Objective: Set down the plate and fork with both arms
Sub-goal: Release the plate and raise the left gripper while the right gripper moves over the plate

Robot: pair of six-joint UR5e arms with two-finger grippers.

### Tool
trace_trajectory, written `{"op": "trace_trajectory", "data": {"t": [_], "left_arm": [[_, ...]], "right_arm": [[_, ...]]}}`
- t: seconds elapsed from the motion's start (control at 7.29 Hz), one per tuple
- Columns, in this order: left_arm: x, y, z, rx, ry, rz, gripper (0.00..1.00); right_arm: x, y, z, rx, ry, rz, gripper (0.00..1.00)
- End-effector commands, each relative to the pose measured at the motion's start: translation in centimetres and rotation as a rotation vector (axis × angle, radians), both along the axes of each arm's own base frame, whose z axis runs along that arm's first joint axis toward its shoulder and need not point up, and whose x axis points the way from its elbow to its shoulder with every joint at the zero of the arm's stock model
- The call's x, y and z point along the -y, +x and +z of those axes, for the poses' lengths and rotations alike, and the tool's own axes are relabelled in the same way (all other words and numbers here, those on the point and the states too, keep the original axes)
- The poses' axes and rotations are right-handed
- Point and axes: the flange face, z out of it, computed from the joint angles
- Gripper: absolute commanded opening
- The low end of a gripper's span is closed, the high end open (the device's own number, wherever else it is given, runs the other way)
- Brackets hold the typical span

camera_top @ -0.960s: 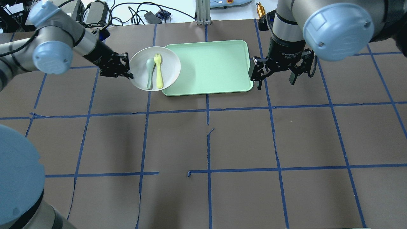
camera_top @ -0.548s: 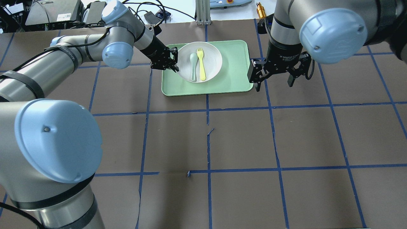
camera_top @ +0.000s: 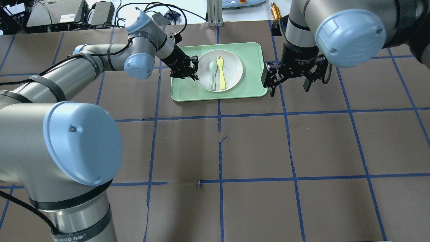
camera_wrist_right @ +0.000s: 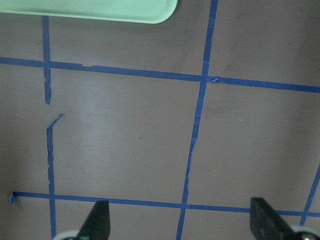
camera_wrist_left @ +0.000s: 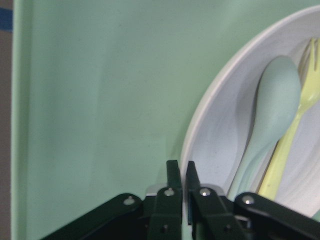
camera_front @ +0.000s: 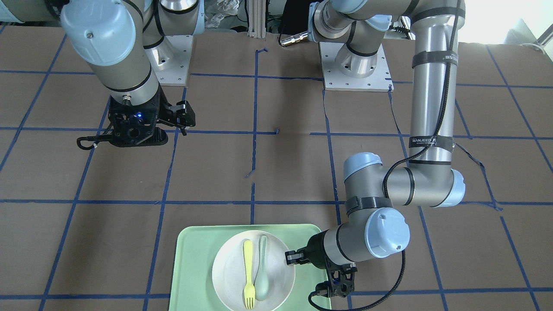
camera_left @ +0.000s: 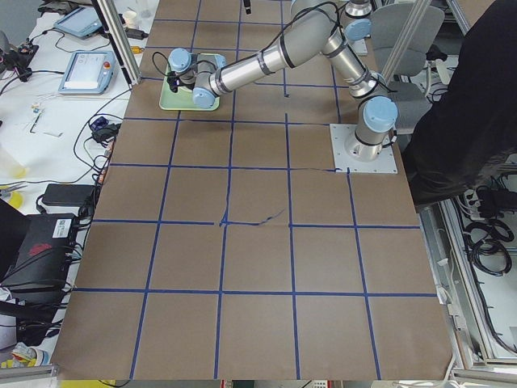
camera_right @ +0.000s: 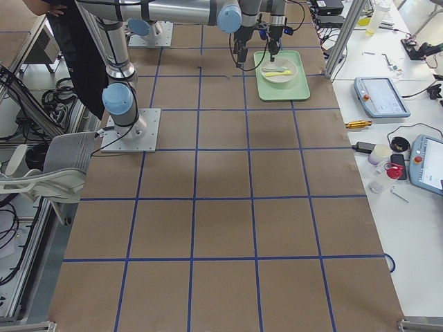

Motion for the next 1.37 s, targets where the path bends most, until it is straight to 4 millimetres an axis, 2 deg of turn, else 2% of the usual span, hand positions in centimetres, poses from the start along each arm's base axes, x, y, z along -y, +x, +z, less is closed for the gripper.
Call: {"op": "trace_trajectory", "data": {"t": [0.0, 0.14, 0.27, 0.41, 0.55, 0.69, 0.82, 0.96, 1.1, 1.23], "left_arm": [[0.3, -0.7, 0.5, -0.007, -0.043, 0.014, 0.97], [0.4, -0.5, 3.6, -0.008, -0.104, 0.018, 1.0], [0.1, 0.1, 6.0, 0.01, -0.132, 0.014, 1.0], [-0.5, 2.0, 8.1, 0.086, -0.14, -0.008, 1.0], [-2.2, 5.0, 9.6, 0.224, -0.069, -0.139, 1.0], [-3.8, 9.0, 12.2, 0.346, -0.015, -0.25, 1.0], [-4.8, 13.4, 14.7, 0.355, 0.012, -0.266, 1.0], [-6.0, 17.3, 15.8, 0.345, 0.022, -0.279, 1.0], [-7.2, 19.3, 15.9, 0.337, 0.019, -0.303, 1.0], [-8.0, 19.9, 15.4, 0.333, 0.031, -0.305, 1.0]], "right_arm": [[0.2, 0.0, 0.0, 0.0, -0.014, 0.002, 1.0], [0.8, 0.1, 0.3, 0.005, -0.054, -0.004, 1.0], [2.6, 0.2, -0.6, 0.004, -0.092, -0.022, 1.0], [4.2, 0.5, -1.1, 0.017, -0.163, -0.034, 1.0], [6.3, 0.8, -2.0, 0.034, -0.252, -0.032, 0.99], [7.8, 1.1, -3.6, 0.039, -0.267, -0.034, 0.87], [9.7, 1.8, -4.5, 0.044, -0.277, -0.025, 0.86], [12.2, 4.3, -5.4, 0.05, -0.284, 0.006, 0.82], [15.1, 7.0, -8.8, 0.052, -0.267, 0.007, 0.67], [17.1, 8.8, -12.0, 0.077, -0.273, 0.015, 0.67]]}}
